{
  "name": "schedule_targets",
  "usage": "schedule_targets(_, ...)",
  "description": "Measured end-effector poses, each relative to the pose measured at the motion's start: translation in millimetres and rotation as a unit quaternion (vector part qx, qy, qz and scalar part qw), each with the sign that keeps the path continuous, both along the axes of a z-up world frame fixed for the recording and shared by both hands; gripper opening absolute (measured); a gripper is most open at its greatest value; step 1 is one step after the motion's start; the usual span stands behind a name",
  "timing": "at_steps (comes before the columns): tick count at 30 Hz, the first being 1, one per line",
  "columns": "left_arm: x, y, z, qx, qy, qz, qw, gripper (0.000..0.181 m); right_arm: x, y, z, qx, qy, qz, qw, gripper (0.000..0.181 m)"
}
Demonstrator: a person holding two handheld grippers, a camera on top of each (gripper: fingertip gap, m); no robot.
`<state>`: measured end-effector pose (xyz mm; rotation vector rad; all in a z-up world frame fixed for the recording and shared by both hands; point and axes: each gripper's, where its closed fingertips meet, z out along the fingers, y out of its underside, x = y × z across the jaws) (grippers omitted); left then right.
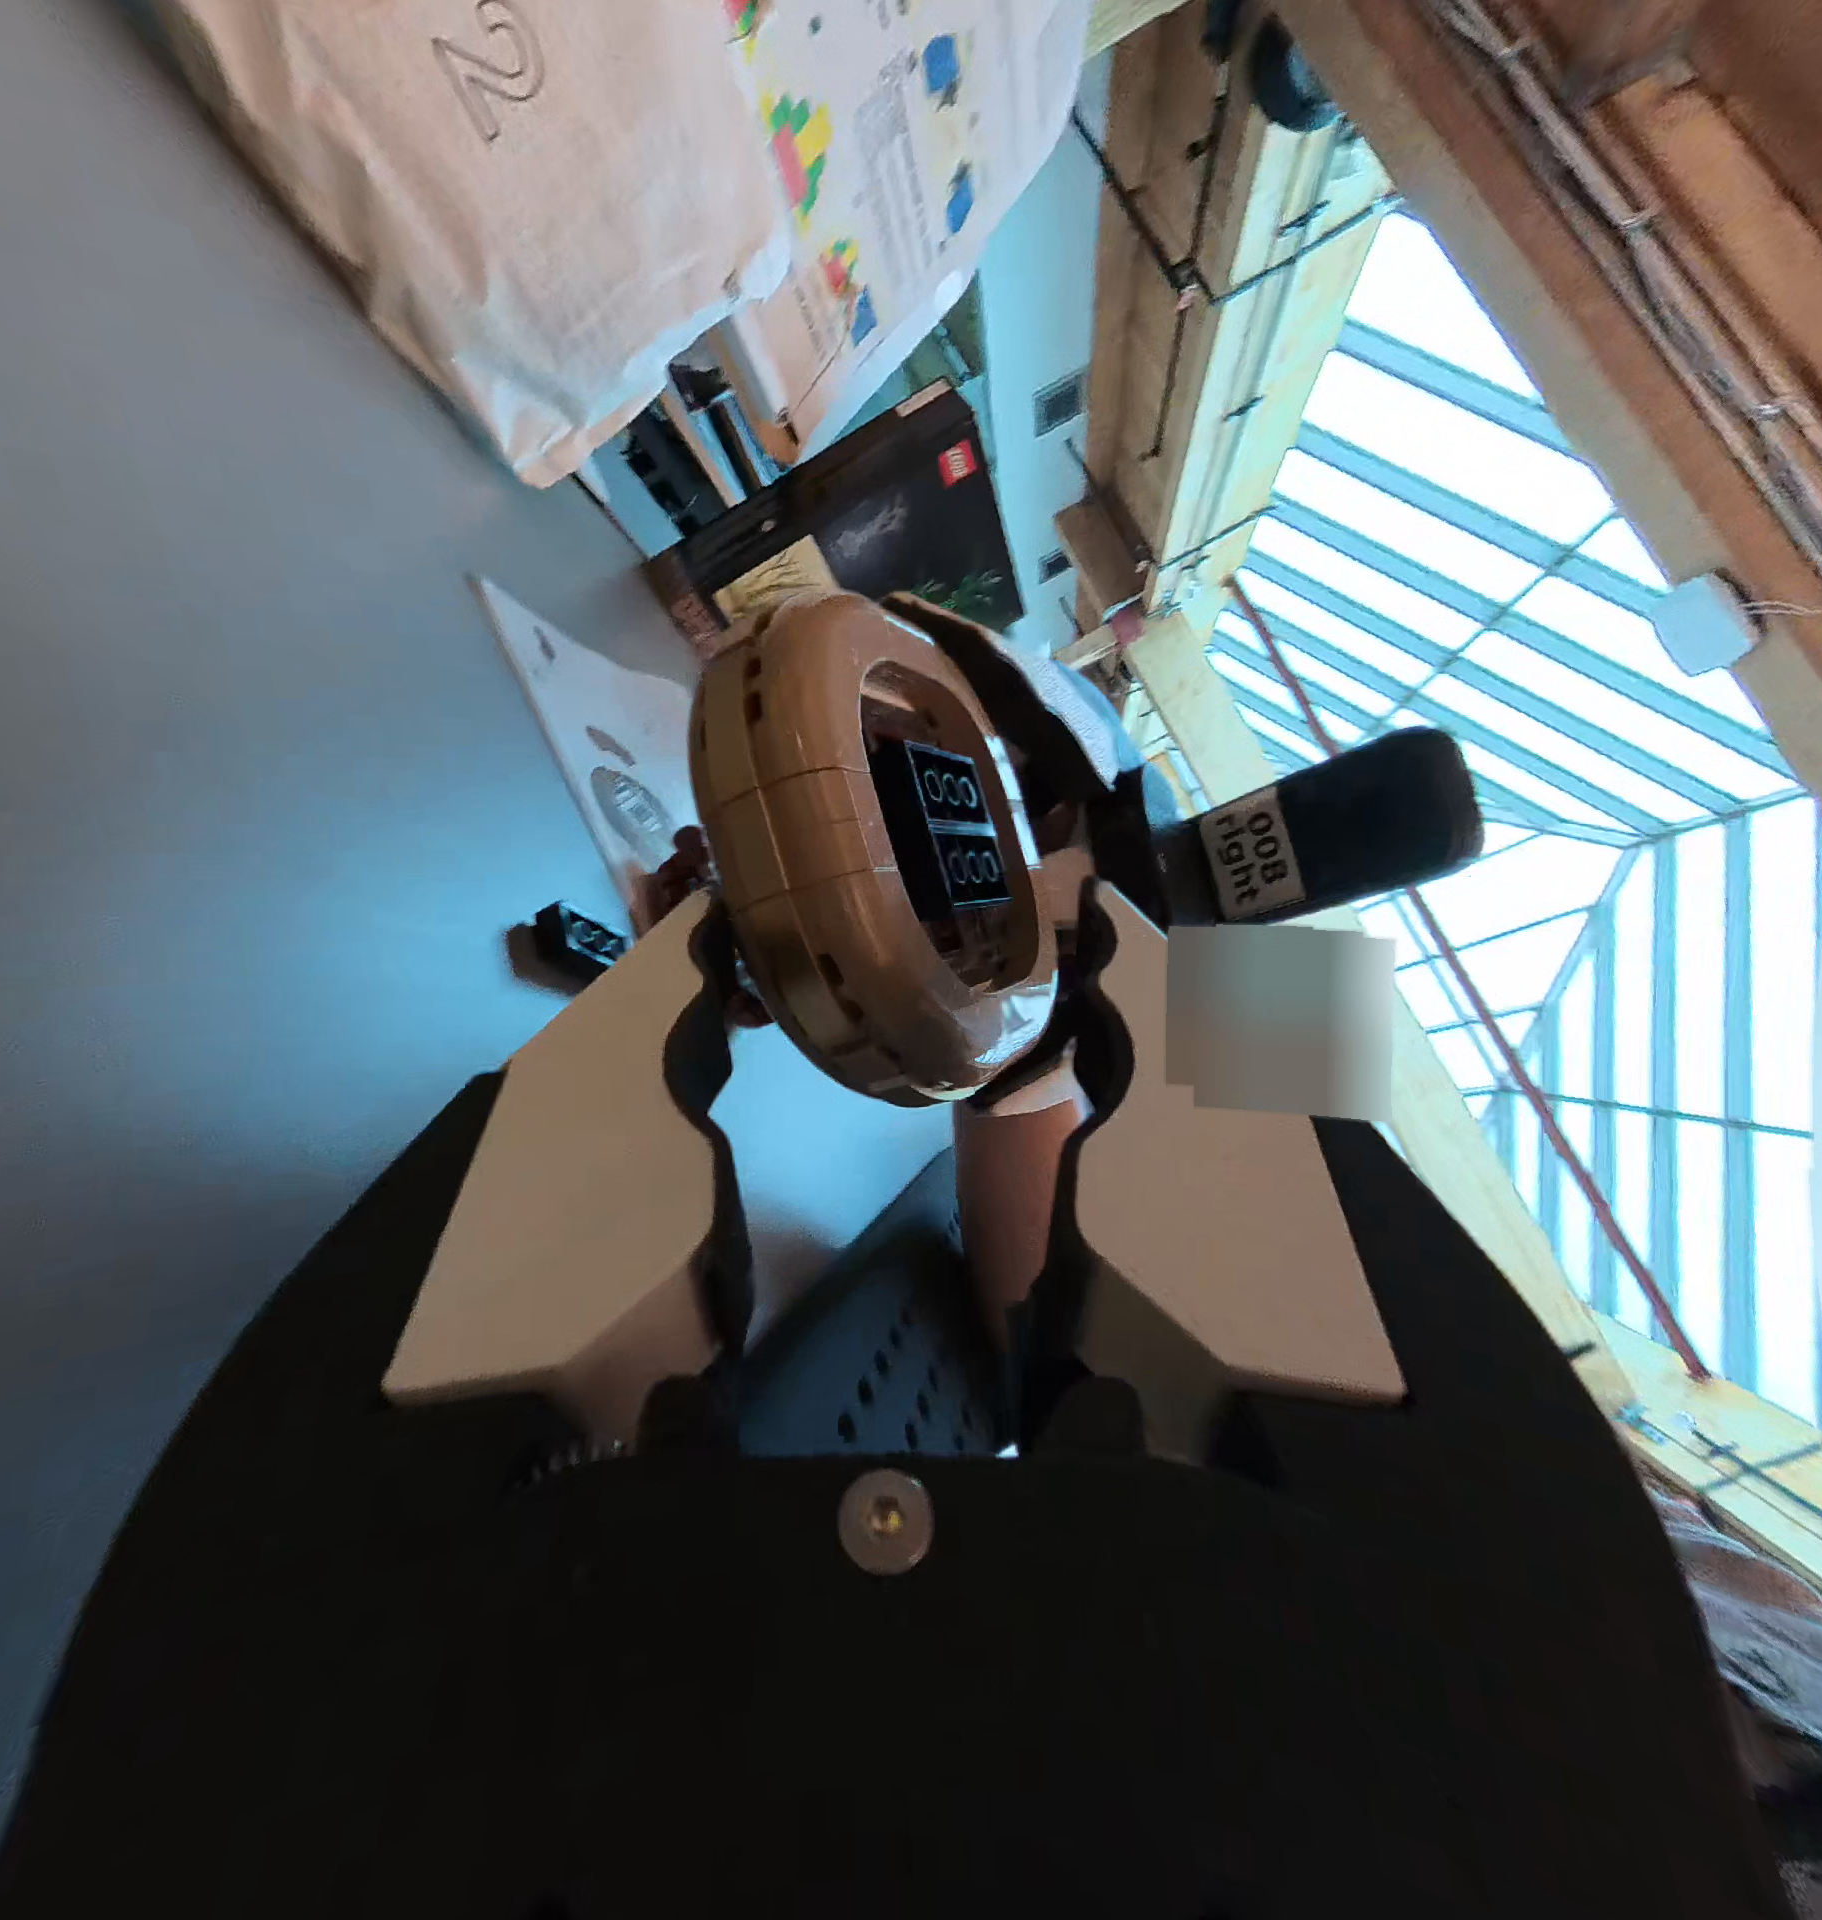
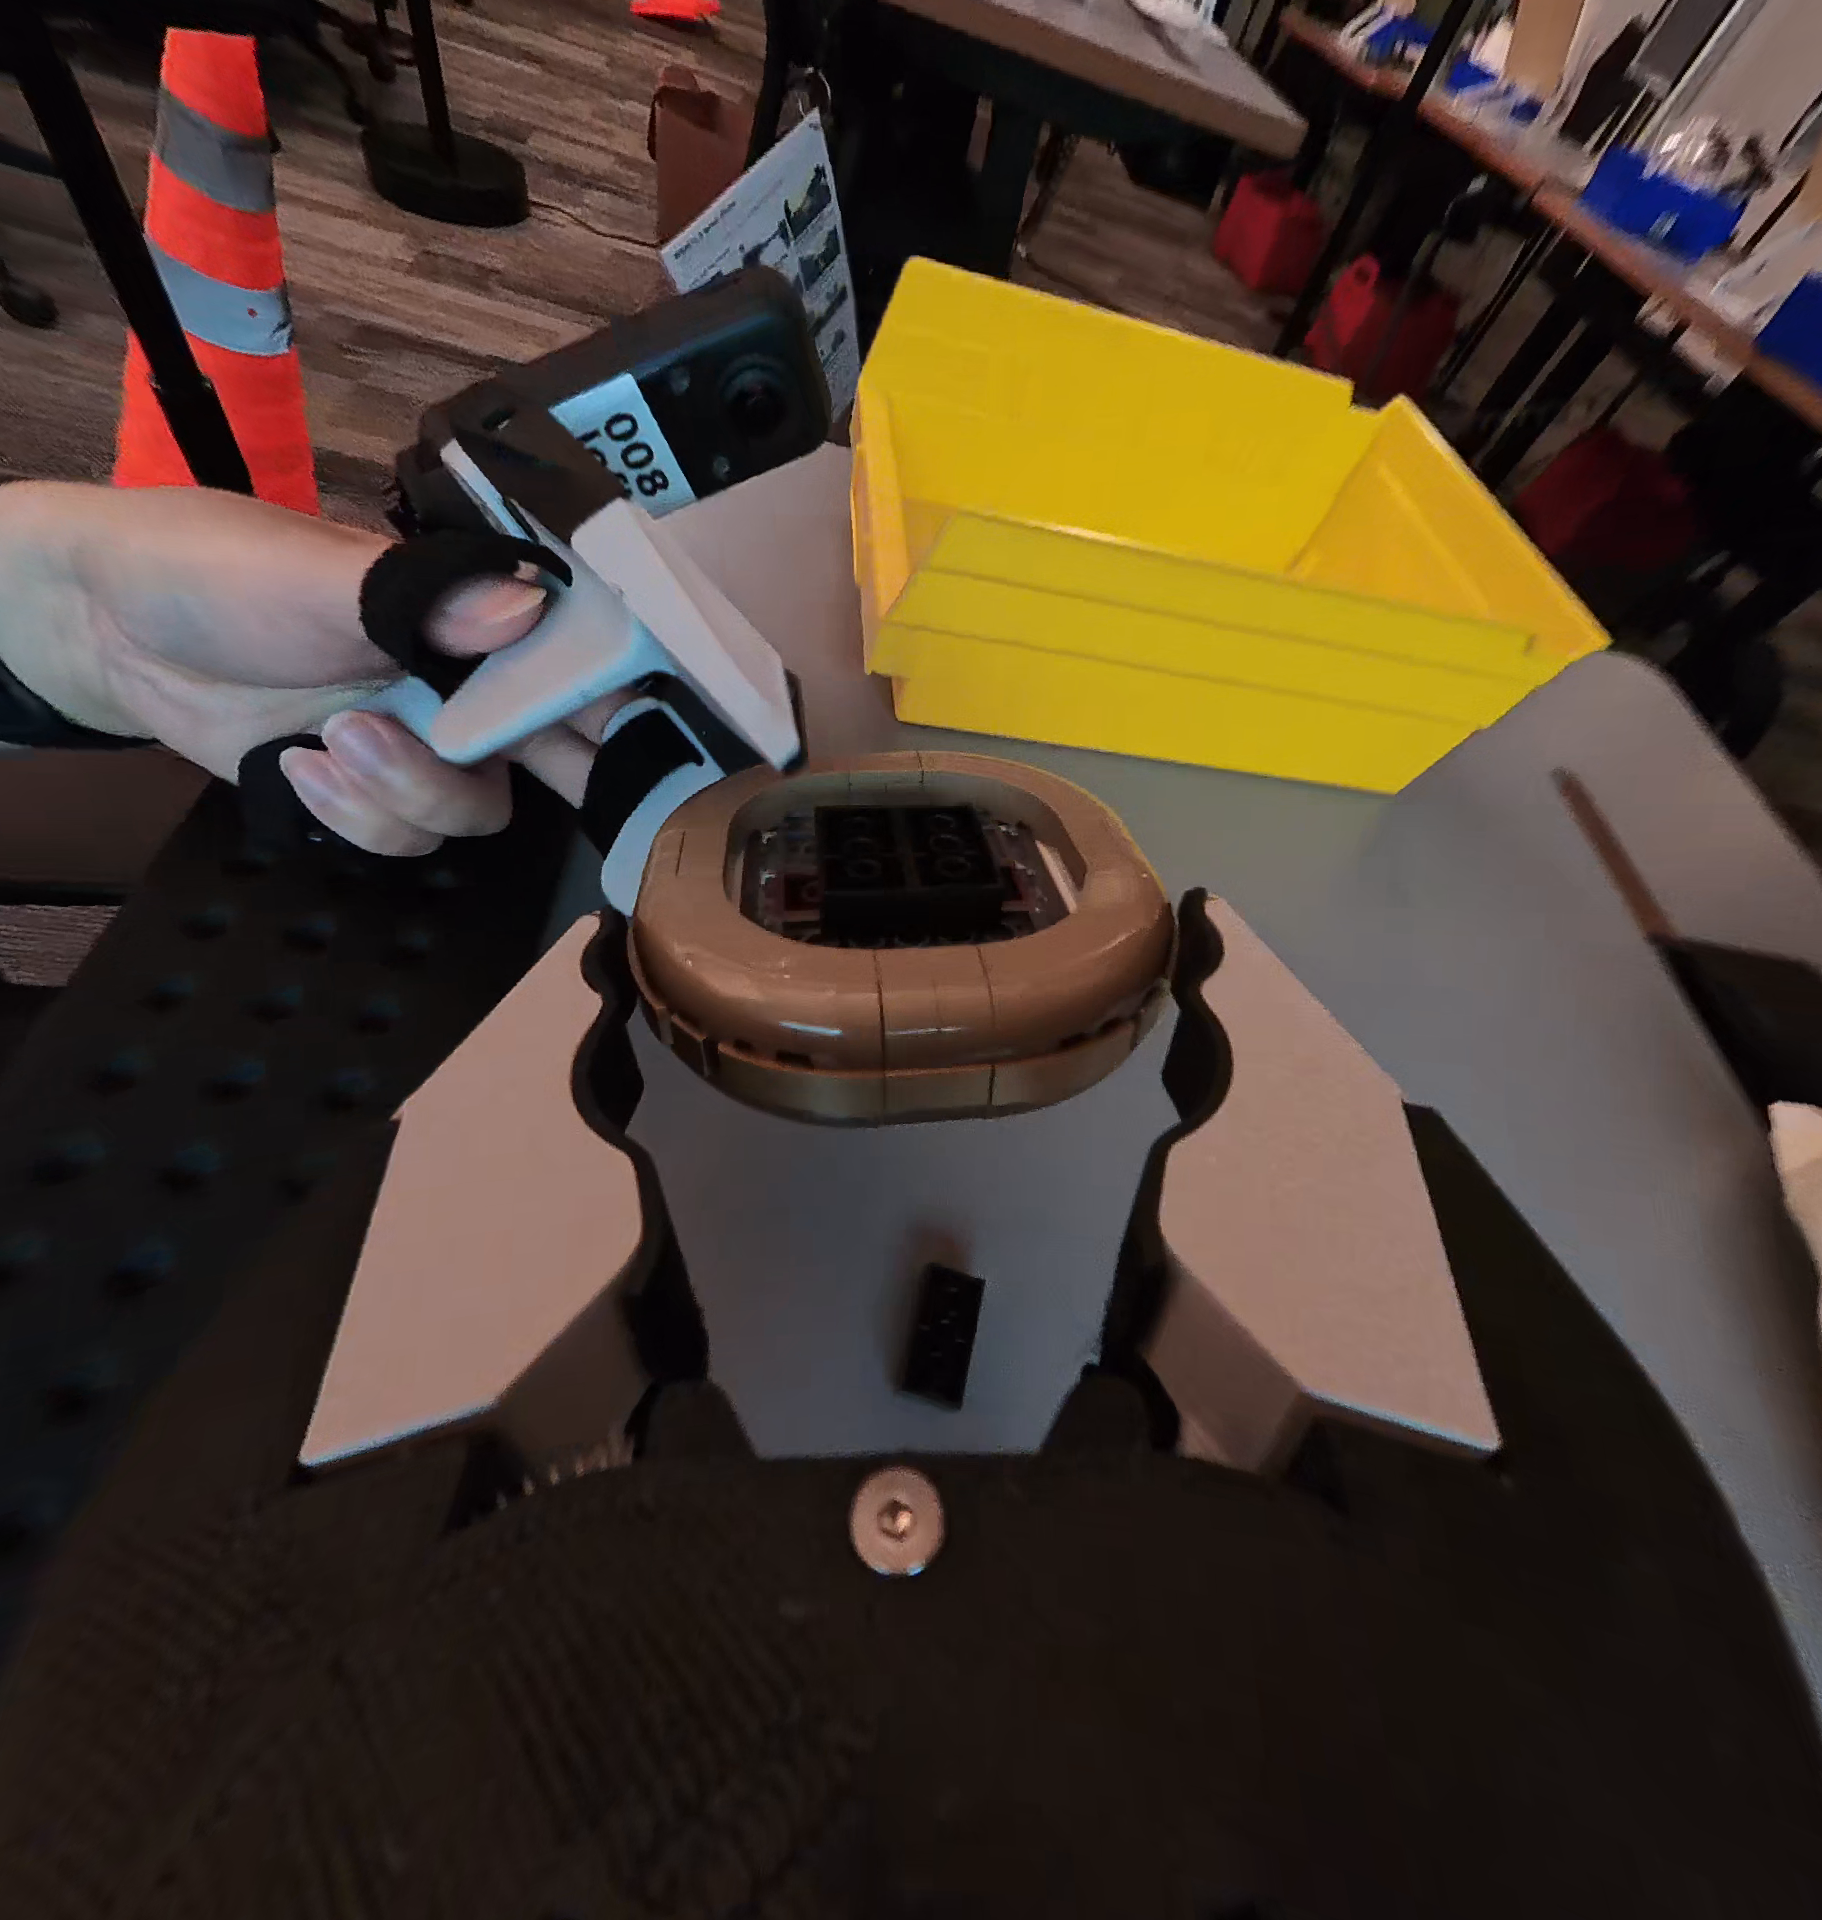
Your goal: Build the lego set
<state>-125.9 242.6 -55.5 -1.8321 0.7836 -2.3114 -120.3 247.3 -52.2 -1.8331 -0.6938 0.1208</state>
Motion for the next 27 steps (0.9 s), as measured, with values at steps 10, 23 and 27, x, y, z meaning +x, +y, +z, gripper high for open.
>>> schedule_targets(10, -22, -16, 47, 0.006, -0.150, -0.040, 0.988, 0.067, -36, -23, 48, 0.155, -0.208, 0.015, 0.966, 0.102)
schedule_targets(23, -31, -43, 60, 0.064, -0.172, -0.086, 0.979, 0.052, -36, -26, 64, 0.163, -0.162, 0.014, 0.973, 0.102)
schedule_targets(27, -29, -45, 60, 0.090, -0.164, -0.086, 0.979, 0.038, -37, -29, 69, 0.177, -0.153, 0.022, 0.972, 0.102)
